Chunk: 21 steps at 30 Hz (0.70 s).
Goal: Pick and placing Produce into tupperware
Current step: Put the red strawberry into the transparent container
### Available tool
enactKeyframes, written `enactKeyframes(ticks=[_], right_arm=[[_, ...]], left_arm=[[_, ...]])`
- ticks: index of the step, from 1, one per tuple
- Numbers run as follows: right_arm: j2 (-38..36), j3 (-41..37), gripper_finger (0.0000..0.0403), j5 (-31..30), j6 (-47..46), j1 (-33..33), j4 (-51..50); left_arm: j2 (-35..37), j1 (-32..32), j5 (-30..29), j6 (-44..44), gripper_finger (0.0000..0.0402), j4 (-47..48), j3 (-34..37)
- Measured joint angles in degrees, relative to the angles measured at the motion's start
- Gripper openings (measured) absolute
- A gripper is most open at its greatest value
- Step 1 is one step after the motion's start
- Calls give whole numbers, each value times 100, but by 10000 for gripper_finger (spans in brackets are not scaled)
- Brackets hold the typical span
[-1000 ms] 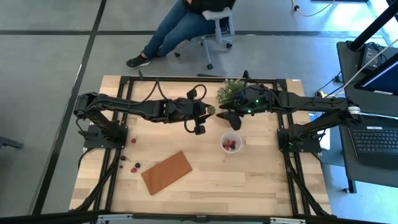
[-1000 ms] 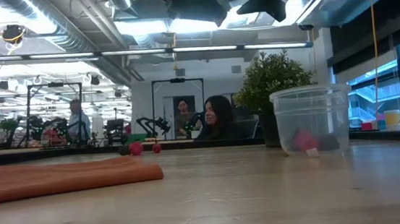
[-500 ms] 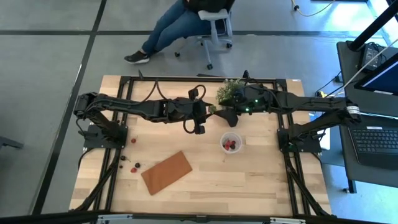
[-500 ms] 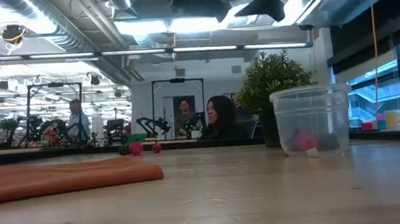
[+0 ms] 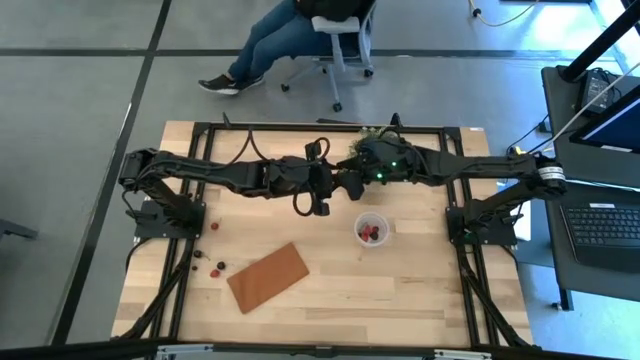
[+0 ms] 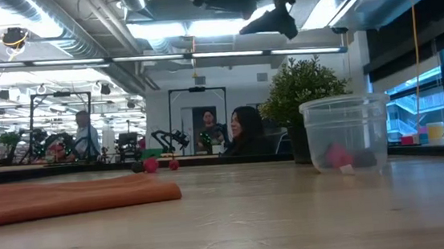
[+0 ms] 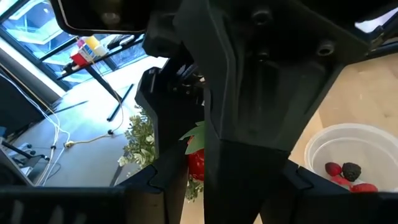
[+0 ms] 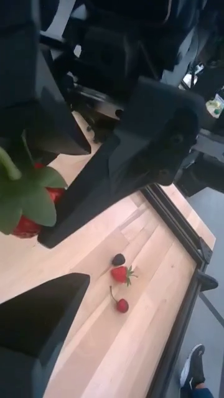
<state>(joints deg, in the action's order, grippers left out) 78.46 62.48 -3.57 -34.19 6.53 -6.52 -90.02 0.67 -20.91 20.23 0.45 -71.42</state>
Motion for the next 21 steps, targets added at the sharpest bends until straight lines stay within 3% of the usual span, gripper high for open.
enactKeyframes(ticks=[4, 8, 14, 21], right_arm=[[-33, 0, 288, 9, -132, -1, -2], [-35, 2, 231, -5, -163, 1, 33], [-39, 2, 147, -22, -107, 1, 66], [-39, 2, 145, -17, -31, 1, 78]], left_arm=[[0, 2, -34, 68, 147, -25, 0], [0, 0, -428, 139, 147, -40, 0], [0, 2, -452, 237, 147, -76, 0], [0, 4, -470, 262, 147, -90, 0]])
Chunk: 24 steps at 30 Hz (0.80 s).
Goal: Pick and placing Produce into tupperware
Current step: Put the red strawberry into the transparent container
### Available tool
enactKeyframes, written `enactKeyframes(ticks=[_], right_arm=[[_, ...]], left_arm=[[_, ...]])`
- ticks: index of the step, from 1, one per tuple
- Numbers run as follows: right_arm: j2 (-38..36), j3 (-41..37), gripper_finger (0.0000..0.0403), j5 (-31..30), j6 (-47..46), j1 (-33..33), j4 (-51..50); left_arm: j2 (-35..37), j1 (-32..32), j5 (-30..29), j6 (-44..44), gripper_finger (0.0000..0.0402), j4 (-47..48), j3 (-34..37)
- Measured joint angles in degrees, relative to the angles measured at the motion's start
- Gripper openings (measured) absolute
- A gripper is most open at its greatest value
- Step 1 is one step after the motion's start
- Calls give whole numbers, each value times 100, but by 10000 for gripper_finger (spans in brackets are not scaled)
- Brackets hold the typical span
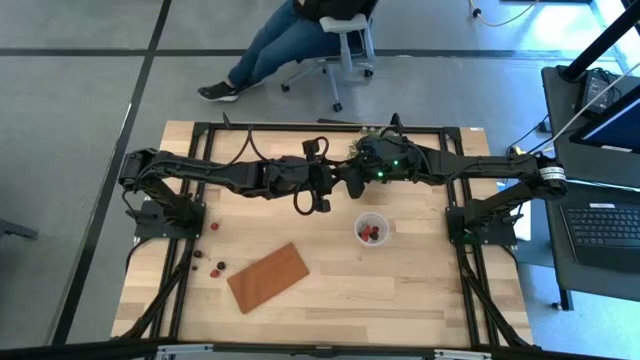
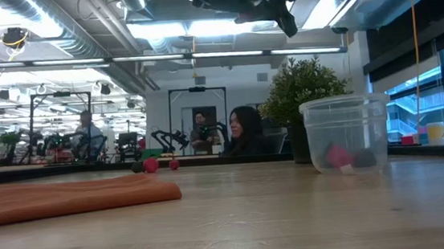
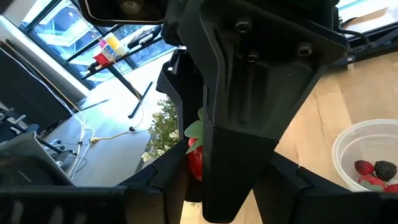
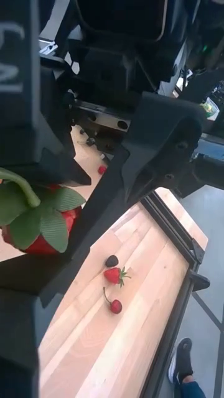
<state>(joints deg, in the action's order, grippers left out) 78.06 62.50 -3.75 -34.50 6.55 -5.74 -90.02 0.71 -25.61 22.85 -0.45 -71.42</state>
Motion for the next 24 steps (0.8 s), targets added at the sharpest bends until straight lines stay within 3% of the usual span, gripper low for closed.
enactKeyframes(ticks=[7, 15, 19, 24], right_arm=[[0, 0, 145, 28, 19, 0, -9], [-10, 0, 145, 150, 297, -7, -364], [-102, 47, 145, 223, 512, -7, -958], [-292, 312, 145, 245, 959, -111, -1909]], left_arm=[[0, 0, 4, -154, 153, 24, 0], [0, -44, 24, -758, 246, 212, 0], [47, -101, 1, -1523, 278, 746, -2], [72, -165, 2, -2840, 289, 1771, -9]])
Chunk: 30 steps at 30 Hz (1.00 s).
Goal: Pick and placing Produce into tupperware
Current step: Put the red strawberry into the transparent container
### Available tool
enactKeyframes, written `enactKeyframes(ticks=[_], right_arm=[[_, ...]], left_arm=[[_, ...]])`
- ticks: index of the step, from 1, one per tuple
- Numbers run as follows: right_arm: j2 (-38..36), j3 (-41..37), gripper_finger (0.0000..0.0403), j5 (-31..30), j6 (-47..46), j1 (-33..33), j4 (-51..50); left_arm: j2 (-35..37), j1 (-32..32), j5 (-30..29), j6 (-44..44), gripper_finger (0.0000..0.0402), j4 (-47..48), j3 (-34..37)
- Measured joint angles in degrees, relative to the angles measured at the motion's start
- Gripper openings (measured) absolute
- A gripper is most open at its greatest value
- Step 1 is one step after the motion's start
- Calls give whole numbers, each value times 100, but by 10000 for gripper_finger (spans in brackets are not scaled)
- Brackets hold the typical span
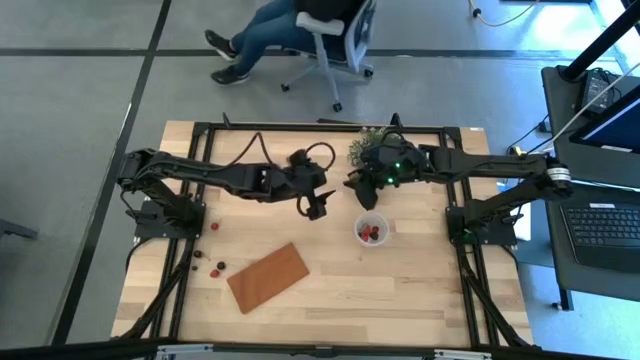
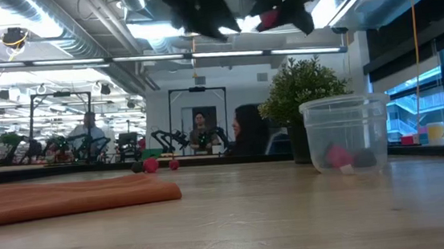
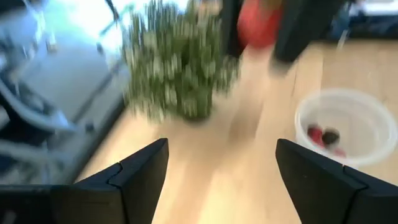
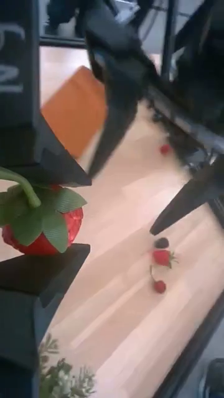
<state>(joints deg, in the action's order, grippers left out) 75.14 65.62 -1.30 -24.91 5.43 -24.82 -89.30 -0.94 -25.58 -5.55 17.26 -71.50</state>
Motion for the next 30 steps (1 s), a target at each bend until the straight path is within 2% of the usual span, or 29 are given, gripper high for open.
enactKeyframes(ticks=[8, 15, 30], right_arm=[[-102, -9, 145, 13, 552, -609, -1465], [-88, -360, 145, 1, 867, -1077, -1451], [-84, -1685, 144, -10, 1062, -1155, -421]], left_arm=[[13, -192, -1, -1483, 290, 1143, 2], [11, -261, 19, -1601, 290, 1183, 2], [10, -311, 109, -2567, 290, 1171, 4]])
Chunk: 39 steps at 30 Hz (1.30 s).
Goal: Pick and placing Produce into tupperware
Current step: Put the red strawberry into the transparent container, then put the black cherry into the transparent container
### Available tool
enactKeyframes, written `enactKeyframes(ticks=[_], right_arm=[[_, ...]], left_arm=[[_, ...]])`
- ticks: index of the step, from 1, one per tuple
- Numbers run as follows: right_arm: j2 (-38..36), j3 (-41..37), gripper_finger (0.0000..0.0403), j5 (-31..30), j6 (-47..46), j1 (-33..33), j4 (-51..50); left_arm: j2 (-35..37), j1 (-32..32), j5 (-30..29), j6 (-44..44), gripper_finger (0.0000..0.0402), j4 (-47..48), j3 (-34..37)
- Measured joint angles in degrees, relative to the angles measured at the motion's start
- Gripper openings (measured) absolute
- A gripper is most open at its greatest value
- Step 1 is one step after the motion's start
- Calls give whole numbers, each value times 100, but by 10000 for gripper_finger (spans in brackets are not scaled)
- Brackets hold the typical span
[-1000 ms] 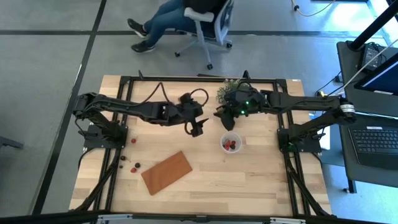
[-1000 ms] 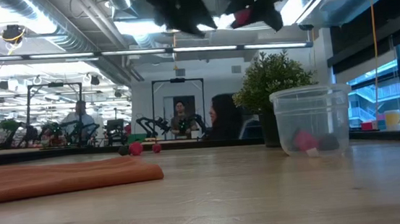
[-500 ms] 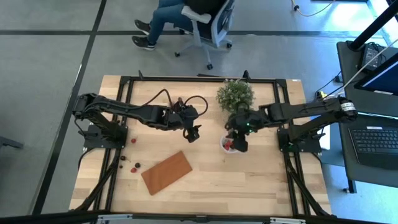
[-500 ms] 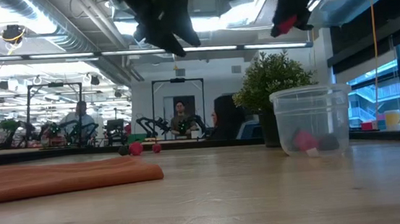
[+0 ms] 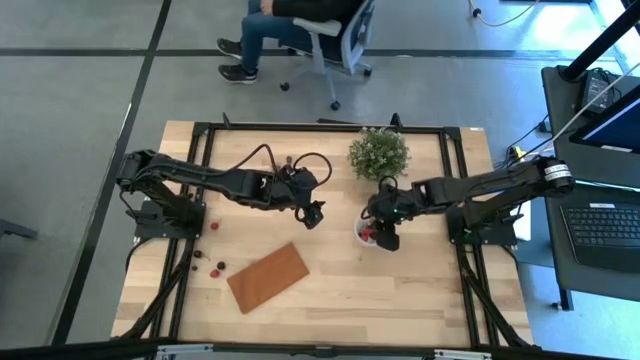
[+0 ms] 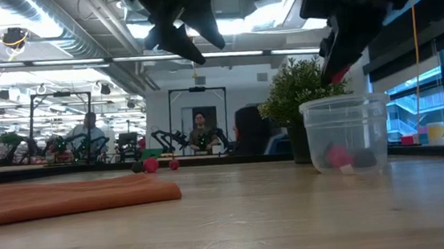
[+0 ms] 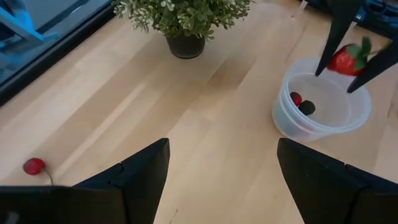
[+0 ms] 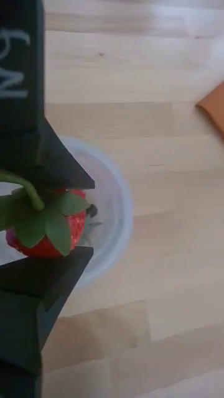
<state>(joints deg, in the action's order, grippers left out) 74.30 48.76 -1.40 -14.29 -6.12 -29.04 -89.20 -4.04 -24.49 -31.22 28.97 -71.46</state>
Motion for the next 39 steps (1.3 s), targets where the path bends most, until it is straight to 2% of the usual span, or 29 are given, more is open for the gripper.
enactKeyframes(ticks=[6, 15, 21, 26, 34, 36, 39], right_arm=[[0, -442, 146, 7, -62, -3, 147], [0, -521, 236, 9, -187, -3, 216], [0, -521, 252, 8, -176, -5, 210], [0, -521, 248, 10, -189, -6, 207], [0, -256, 247, 10, -154, -6, 194], [0, -135, 247, 4, -13, -6, 192], [0, 63, 247, 5, 164, -6, 207]], left_arm=[[-1, -126, 0, -26, 290, 0, 2], [-5, -211, -2, -26, 290, 17, 2], [-5, -258, 172, -221, 290, 446, 2], [-5, -414, 818, -1229, 290, 1638, 2], [-5, -950, 1824, -3837, 290, 4246, 4], [-5, -1150, 2024, -4135, 290, 4607, 4], [-5, -1484, 2072, -4216, 290, 4632, 4]])
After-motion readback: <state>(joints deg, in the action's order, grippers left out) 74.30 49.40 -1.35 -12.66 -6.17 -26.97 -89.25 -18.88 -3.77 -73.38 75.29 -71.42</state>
